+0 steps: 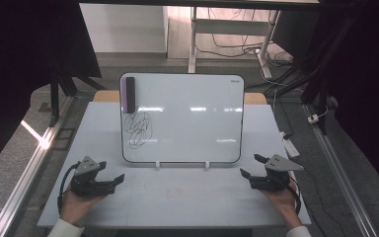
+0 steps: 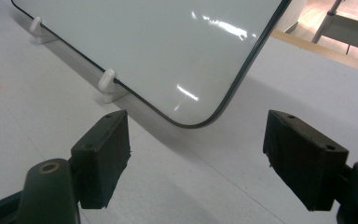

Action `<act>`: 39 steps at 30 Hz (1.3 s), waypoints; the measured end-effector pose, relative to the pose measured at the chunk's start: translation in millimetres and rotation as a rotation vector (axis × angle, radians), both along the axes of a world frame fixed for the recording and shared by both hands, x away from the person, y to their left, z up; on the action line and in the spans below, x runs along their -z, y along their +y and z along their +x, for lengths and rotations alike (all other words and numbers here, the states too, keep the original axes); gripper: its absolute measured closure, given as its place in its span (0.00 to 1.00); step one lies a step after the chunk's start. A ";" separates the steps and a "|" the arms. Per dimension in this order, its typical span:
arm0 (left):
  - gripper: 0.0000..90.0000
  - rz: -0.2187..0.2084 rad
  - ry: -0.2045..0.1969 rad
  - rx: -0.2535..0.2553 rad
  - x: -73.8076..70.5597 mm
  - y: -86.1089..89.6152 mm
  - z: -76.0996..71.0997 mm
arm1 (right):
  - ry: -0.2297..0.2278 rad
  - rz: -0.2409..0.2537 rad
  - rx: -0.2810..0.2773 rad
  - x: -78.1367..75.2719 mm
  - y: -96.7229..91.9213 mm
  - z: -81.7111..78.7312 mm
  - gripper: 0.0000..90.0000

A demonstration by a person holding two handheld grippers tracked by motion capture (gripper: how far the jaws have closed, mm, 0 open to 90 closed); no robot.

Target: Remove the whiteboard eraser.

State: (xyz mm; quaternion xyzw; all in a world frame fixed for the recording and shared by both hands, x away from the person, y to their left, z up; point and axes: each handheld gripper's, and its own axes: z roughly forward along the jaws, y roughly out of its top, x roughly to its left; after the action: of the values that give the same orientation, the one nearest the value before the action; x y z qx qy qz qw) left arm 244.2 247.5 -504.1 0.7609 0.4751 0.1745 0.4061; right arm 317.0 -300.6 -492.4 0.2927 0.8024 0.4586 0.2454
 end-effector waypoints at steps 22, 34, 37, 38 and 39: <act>0.20 -0.048 -0.010 -0.019 -38.8 -11.4 9.3 | -0.021 -0.016 0.027 3.4 -0.3 -3.4 0.26; 0.21 -0.055 -0.106 -0.050 -86.1 -11.0 34.6 | -0.016 -0.030 0.030 4.8 1.8 -5.7 0.26; 0.22 -0.071 -0.135 -0.056 -96.9 -11.4 46.4 | -0.020 -0.033 0.033 4.4 1.4 -6.6 0.26; 0.22 -0.078 -0.138 -0.056 -100.1 -11.6 50.8 | -0.019 -0.034 0.035 4.4 1.0 -6.5 0.26; 0.22 -0.079 -0.140 -0.059 -103.0 -12.3 55.5 | -0.017 -0.034 0.037 4.6 0.8 -6.5 0.26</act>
State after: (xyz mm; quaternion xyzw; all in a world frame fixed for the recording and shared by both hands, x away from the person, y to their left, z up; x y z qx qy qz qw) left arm 299.7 235.2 -401.1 0.7159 0.4742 0.2201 0.4628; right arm 310.6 -299.8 -497.0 0.2995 0.8022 0.4428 0.2658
